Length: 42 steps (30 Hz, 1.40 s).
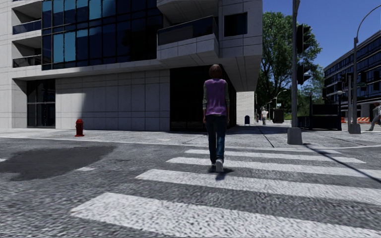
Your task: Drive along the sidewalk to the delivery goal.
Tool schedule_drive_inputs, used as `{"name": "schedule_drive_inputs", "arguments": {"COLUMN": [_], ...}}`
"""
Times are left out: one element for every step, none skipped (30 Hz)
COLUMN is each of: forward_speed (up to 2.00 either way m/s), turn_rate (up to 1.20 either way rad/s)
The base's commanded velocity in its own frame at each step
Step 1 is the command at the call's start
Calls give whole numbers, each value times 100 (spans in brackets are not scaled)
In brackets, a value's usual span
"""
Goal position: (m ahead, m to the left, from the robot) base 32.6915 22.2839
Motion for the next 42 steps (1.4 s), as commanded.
{"name": "schedule_drive_inputs", "arguments": {"forward_speed": [100, 100, 100, 100, 100, 100, 100, 100, 100, 100, 100, 100, 100, 100, 100, 100, 100, 100, 100, 100, 100, 100, 100, 100, 100, 100, 100, 100, 100, 100, 100, 100, 100, 100, 100, 100, 100, 100, 100, 100, 100, 100], "turn_rate": [-7, -12, -17, -17, -18, -18, -18, -18, -18, -18, -18, -18, -18, -18, -18, -18, -18, -18, -18, -18, -19, -21, -22, -22, -22, -22, -22, -22, -22, -22, -22, -22, -22, -22, -22, -23, -24, -24, -24, -24, -24, -25]}}
